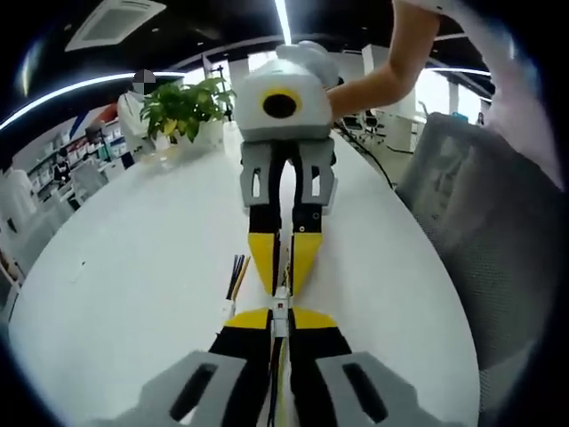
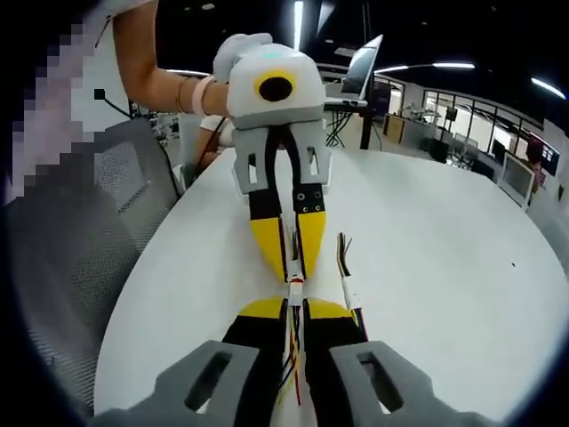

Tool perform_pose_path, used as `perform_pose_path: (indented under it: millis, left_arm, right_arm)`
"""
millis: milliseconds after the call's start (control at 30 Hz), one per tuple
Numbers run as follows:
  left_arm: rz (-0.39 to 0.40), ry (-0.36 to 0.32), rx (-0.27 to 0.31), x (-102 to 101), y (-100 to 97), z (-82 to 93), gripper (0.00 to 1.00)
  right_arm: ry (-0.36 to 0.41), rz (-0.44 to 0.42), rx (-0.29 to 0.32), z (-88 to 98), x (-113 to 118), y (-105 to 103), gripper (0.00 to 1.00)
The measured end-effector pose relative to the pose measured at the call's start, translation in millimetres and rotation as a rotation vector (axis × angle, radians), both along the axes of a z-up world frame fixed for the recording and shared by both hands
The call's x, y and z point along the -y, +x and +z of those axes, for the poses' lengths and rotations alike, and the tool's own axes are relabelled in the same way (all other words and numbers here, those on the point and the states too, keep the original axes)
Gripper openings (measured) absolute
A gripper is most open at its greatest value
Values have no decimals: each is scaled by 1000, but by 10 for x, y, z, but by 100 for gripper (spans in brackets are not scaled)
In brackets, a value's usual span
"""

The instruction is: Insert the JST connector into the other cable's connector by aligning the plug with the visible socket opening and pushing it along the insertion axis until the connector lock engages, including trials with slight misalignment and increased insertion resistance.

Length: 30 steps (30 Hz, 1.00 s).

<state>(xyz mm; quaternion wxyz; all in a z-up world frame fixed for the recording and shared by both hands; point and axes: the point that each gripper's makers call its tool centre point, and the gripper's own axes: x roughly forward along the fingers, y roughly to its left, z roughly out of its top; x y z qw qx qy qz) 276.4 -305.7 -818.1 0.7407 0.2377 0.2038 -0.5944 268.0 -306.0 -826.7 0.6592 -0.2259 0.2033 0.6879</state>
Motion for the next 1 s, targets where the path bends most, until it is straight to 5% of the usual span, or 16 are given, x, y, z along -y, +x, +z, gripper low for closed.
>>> perform_pose_path:
  millis: [1000]
  left_arm:
    - [-64,71,17,1,-47,-10,0]
  right_arm:
    - [-75,53,23,-86,-29,-47,3]
